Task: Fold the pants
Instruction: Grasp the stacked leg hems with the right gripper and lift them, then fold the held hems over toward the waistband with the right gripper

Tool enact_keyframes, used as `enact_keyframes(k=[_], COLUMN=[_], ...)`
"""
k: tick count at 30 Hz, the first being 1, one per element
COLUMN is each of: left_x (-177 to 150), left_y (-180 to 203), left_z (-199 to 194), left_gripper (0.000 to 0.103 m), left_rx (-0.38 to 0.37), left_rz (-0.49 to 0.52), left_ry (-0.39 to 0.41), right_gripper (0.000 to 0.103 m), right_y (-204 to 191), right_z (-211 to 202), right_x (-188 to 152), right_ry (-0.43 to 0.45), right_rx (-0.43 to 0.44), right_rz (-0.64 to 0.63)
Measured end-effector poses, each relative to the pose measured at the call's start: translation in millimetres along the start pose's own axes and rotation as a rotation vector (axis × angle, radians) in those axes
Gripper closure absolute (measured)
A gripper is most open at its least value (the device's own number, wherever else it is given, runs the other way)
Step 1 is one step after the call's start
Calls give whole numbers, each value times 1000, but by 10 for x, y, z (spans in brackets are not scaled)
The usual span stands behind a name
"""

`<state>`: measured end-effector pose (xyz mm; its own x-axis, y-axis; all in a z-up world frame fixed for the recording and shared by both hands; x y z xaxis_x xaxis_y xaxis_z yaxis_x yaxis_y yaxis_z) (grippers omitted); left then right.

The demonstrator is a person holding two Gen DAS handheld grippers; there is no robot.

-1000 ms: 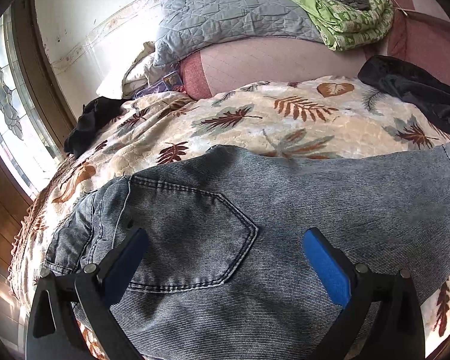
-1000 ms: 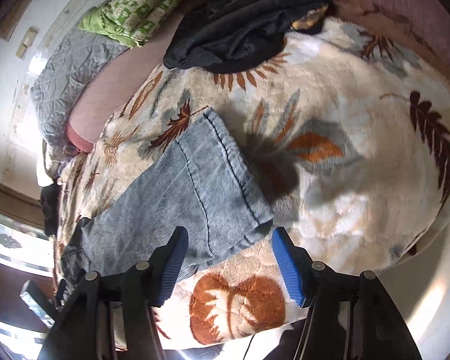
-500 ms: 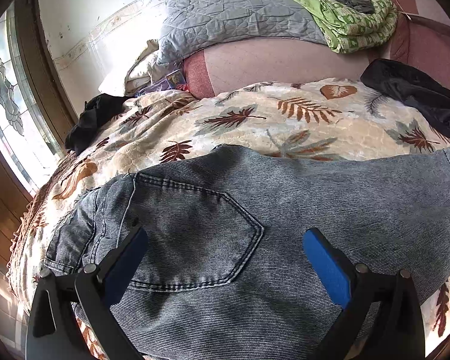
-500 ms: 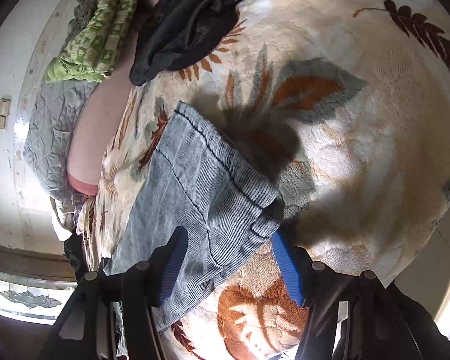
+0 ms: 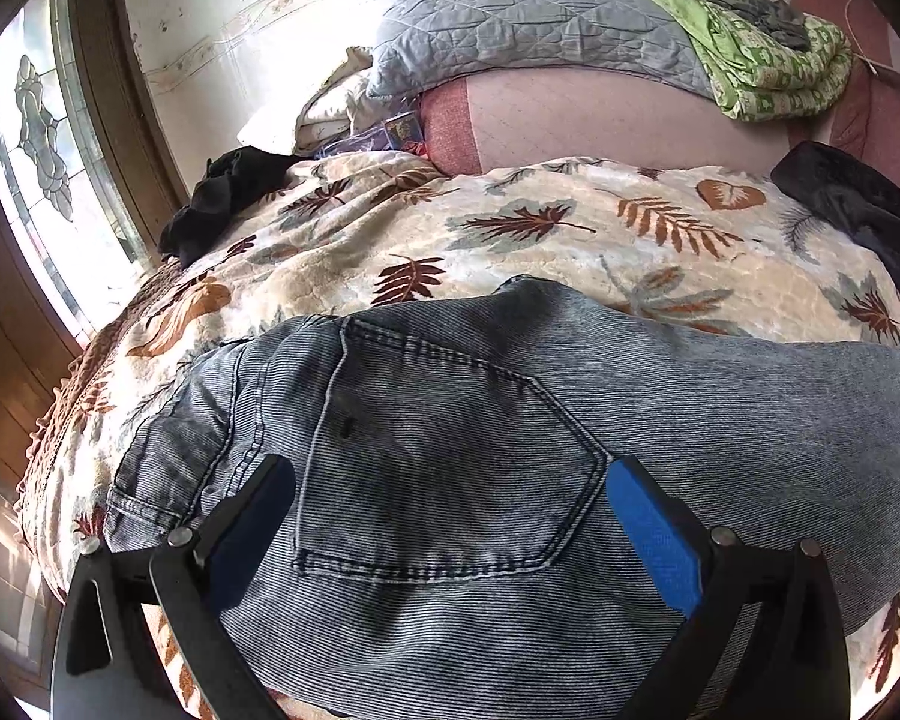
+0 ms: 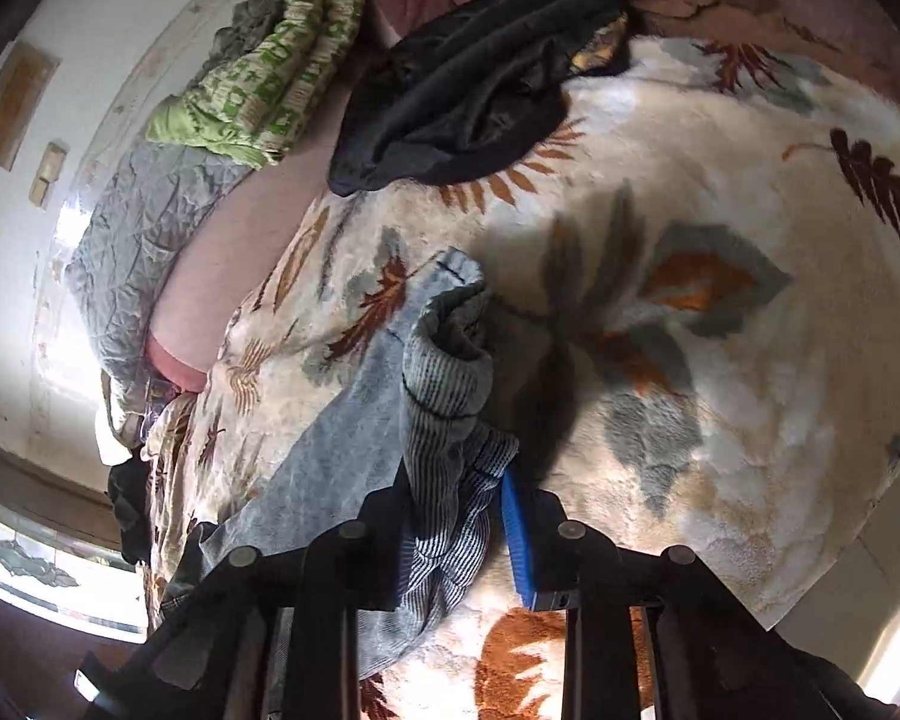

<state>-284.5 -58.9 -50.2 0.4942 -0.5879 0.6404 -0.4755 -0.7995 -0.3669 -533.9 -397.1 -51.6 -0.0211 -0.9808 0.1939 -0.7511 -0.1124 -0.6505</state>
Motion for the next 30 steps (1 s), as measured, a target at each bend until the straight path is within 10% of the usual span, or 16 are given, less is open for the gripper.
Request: enact_keyframes(k=[9, 19, 26, 30], left_x=[-34, -107, -58, 15], left_y=[-370, -570, -411, -210], left_z=[-10, 47, 22, -53], left_gripper=[0, 0, 0, 0], left_rx=[41, 61, 41, 7], left_rz=[-114, -173, -136, -91], left_ry=[-9, -34, -13, 36], right_gripper=[78, 65, 37, 37], right_y=[-1171, -1408, -1298, -1193], right_z=[142, 788, 488, 324], right_x=[-764, -1972, -1544, -1169], right_ry=[-49, -397, -547, -448], right_rx=[30, -14, 298, 354], right_rz=[-371, -587, -489, -456])
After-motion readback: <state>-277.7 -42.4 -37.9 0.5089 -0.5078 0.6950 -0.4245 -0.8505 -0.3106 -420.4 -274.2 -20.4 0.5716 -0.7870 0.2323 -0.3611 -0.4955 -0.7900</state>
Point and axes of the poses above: each gripper's, at about its wrist camera, not at the fingertips, and z roughly the way its jaws point, y to its right, x to its top, the point moved 1 cm from there along z, roughly the way its jaws point, and after that the axes turned 14 degrees about z, right-handed, at the moved point
